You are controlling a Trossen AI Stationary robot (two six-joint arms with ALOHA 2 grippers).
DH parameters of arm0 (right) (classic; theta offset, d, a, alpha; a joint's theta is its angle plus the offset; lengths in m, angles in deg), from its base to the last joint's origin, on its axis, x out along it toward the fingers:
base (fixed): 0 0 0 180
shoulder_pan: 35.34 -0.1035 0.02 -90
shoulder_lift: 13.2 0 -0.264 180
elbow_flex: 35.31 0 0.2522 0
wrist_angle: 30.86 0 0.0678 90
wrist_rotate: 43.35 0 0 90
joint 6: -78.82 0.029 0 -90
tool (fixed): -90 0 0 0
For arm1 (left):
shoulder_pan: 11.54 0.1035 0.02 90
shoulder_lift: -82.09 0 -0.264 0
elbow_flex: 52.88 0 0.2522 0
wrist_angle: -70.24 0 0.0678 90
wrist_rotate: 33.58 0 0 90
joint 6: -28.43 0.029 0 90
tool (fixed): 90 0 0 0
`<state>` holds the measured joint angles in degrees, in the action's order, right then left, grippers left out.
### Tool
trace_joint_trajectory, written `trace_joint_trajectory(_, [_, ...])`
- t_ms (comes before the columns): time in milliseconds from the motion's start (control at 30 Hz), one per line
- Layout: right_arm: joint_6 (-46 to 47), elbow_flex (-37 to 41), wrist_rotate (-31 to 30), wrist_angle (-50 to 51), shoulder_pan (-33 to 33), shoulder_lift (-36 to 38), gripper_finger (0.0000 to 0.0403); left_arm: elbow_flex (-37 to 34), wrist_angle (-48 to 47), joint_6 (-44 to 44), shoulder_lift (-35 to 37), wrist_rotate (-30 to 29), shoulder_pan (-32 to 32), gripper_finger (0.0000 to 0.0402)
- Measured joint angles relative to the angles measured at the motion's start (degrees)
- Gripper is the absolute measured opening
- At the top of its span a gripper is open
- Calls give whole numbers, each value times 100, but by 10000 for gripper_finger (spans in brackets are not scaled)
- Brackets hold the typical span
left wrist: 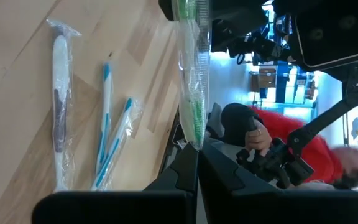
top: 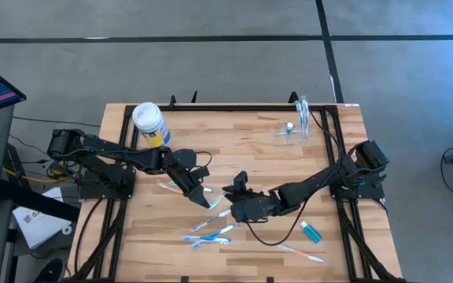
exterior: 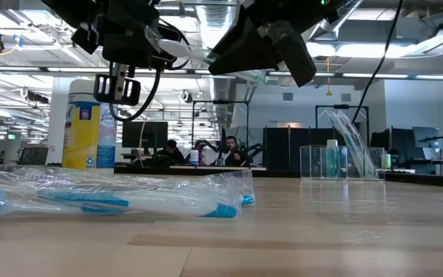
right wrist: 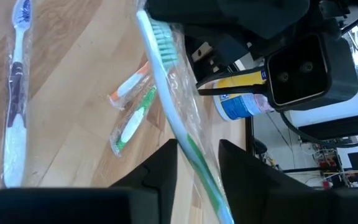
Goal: Pick & Place toothbrushing station
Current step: Put the bottom green toothbrush into the left transparent organizer
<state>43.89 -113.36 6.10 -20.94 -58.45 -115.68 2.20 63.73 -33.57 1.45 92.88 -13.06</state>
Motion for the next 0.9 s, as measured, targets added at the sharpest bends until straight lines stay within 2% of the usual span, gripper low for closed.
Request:
trace_joint_trajectory(333, [46, 17, 61, 145, -20, -13, 13, 4, 286, 4, 15, 130, 0, 0])
trace_joint_trajectory(733, [619, 13, 176, 323, -50, -10, 5, 2, 600, 33, 7, 83, 0, 17])
trace_joint_trajectory(900, [673, 7, 175, 335, -133, 22, 5, -4, 822, 380, 2, 93, -2, 32])
